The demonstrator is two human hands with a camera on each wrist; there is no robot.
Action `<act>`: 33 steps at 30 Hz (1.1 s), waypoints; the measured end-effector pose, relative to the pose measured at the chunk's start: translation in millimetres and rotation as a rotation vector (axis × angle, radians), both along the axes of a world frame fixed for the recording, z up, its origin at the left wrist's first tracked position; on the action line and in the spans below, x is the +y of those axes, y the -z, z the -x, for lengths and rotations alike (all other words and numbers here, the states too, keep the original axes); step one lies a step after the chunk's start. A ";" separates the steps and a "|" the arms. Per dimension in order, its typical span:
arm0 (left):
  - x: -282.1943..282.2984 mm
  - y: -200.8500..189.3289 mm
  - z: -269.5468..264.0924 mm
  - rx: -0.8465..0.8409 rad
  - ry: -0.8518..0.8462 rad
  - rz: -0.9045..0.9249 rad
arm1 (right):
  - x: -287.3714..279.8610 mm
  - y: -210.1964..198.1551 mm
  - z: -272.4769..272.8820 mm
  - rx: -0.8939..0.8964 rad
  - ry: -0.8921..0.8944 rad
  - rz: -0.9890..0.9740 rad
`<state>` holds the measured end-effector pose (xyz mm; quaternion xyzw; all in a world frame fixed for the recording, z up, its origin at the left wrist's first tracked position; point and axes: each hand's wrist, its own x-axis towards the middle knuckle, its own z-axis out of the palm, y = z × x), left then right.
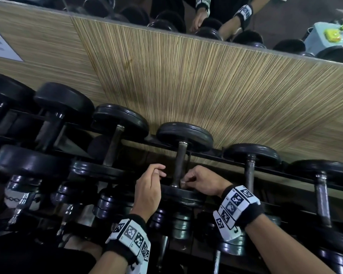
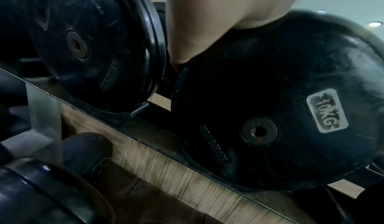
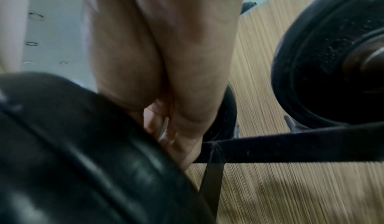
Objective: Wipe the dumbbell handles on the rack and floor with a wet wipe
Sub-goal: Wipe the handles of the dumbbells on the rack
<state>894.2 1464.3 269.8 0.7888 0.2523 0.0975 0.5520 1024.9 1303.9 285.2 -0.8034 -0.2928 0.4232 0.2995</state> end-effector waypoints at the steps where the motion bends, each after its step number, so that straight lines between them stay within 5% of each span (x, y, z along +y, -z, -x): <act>1: -0.1 -0.3 0.3 -0.001 -0.001 0.008 | 0.5 -4.4 -1.0 -0.013 -0.021 0.006; 6: 0.0 -0.1 0.8 -0.016 -0.009 0.030 | 0.0 -18.5 -2.4 -0.060 -0.092 0.008; 10: 0.6 2.5 0.8 -0.001 -0.018 0.018 | 3.1 -32.9 -5.0 -0.153 0.065 -0.134; 13: 0.4 4.6 1.0 -0.003 -0.028 -0.004 | 22.8 -32.7 -0.6 -0.358 -0.143 -0.130; 18: 3.2 3.2 5.5 0.020 -0.028 0.010 | 28.1 -20.3 2.4 -0.340 -0.356 -0.051; 23: 5.5 3.7 5.6 0.050 -0.019 0.024 | 9.6 -17.6 3.8 -0.297 -0.243 -0.011; 28: 4.7 4.4 6.5 0.010 0.000 0.051 | -6.5 -0.1 5.3 -0.235 -0.008 0.242; 33: 4.9 4.2 6.4 -0.002 0.000 0.061 | 12.2 15.1 9.3 -0.063 0.163 0.116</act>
